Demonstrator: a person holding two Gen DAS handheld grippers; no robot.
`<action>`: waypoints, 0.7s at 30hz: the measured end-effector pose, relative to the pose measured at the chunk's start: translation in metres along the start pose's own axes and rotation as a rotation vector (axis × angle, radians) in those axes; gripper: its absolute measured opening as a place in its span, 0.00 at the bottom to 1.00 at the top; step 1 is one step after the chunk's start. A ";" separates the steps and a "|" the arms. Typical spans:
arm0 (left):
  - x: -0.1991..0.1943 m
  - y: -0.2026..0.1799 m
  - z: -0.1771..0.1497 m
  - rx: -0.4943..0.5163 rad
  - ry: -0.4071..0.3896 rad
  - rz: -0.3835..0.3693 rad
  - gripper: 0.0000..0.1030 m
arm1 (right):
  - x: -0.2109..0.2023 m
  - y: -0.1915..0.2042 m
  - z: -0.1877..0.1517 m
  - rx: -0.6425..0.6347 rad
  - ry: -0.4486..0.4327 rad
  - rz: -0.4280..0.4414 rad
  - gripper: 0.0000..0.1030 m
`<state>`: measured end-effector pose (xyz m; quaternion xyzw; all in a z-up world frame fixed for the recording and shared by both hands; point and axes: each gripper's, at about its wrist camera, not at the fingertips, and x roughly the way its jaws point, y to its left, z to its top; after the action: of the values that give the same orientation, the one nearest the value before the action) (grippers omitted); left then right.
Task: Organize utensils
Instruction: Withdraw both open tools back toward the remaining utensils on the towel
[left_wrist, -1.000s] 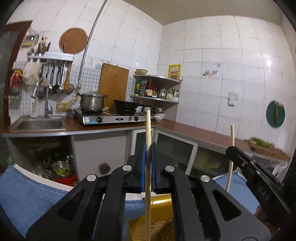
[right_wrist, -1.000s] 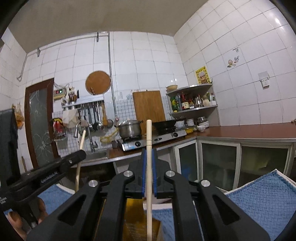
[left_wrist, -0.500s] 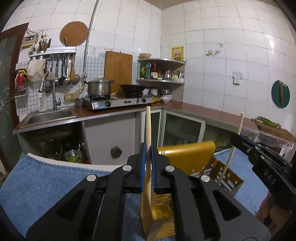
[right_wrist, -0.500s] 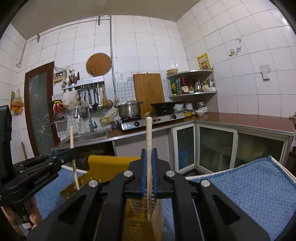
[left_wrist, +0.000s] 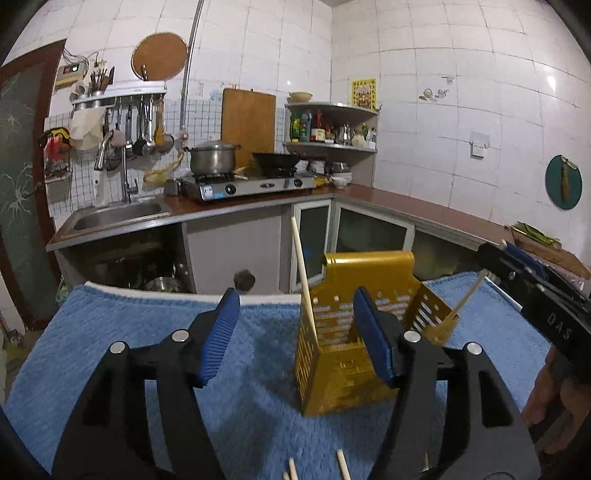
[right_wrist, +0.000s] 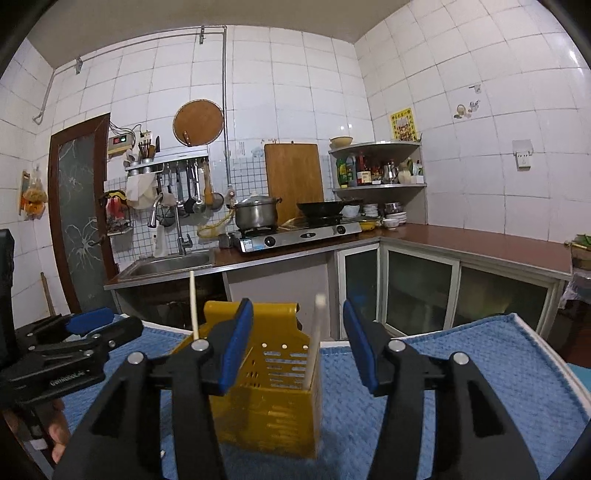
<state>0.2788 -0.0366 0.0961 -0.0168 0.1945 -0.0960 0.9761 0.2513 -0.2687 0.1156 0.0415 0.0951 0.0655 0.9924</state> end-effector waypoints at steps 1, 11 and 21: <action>-0.006 0.001 -0.001 -0.002 0.005 0.001 0.68 | -0.007 0.001 0.001 -0.005 0.003 -0.006 0.50; -0.047 0.013 -0.037 -0.035 0.082 0.005 0.95 | -0.046 0.009 -0.040 -0.003 0.158 -0.046 0.68; -0.020 0.012 -0.092 0.006 0.281 0.052 0.95 | -0.028 0.007 -0.105 -0.025 0.368 -0.070 0.72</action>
<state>0.2276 -0.0204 0.0176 0.0048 0.3292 -0.0727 0.9414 0.2024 -0.2579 0.0189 0.0134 0.2758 0.0388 0.9603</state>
